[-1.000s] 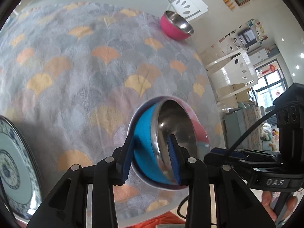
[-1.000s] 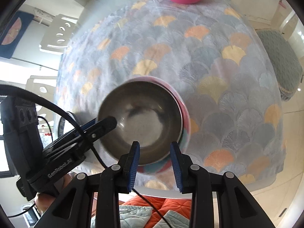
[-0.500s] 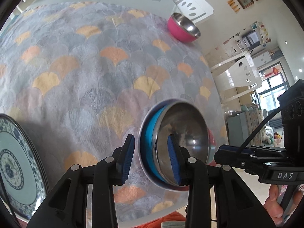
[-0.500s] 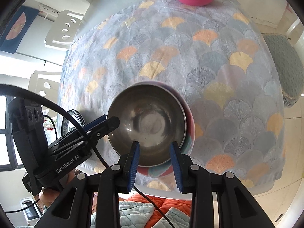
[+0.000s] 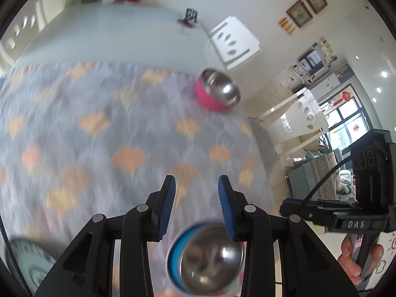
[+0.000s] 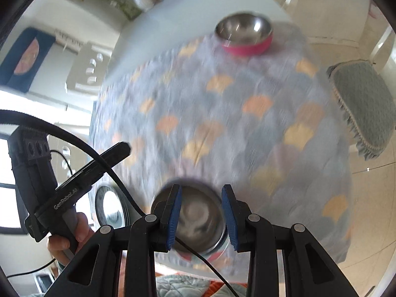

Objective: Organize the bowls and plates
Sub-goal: 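Open both grippers and release the blue-sided steel bowl, then grasp the rim of the pink-sided steel bowl with both grippers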

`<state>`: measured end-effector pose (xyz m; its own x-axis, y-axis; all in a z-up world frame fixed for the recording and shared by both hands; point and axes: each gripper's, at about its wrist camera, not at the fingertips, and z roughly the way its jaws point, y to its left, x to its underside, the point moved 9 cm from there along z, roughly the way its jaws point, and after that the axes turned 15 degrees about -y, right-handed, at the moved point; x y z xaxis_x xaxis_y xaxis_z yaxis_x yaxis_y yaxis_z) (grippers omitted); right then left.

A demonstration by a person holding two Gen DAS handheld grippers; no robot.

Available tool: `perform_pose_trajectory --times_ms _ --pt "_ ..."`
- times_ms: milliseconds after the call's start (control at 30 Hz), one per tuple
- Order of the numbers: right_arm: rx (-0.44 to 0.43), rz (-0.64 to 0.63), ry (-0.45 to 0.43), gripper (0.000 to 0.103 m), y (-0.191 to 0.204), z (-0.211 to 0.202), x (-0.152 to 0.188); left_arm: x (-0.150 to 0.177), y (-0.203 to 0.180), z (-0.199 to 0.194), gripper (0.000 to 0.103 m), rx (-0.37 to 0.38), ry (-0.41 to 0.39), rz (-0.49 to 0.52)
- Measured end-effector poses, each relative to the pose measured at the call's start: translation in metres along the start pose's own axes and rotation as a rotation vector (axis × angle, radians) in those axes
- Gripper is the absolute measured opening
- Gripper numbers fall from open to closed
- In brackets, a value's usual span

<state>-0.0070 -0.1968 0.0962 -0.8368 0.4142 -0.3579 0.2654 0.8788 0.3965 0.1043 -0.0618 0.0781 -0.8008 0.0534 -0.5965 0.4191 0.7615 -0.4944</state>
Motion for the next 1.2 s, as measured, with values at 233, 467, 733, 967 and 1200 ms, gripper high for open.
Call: perform_pose_trajectory --times_ms 233,467,733,967,1200 --pt "0.051 0.066 -0.129 0.049 -0.028 -0.008 -0.079 -0.064 -0.019 0.044 0.035 0.033 -0.024 0.046" --pt "0.139 0.083 -0.203 0.049 -0.06 0.028 -0.152 -0.105 -0.025 0.117 0.048 0.046 0.012 0.04" --pt "0.171 0.122 -0.134 0.049 -0.107 0.118 -0.19 -0.112 -0.017 0.207 0.054 0.058 0.068 -0.004" --pt "0.166 0.143 -0.105 0.049 -0.127 0.161 -0.203 -0.101 -0.009 0.254 0.04 0.051 0.131 -0.027" --pt "0.149 0.135 -0.088 0.049 -0.13 0.182 -0.204 -0.093 -0.004 0.274 0.018 0.041 0.159 -0.05"
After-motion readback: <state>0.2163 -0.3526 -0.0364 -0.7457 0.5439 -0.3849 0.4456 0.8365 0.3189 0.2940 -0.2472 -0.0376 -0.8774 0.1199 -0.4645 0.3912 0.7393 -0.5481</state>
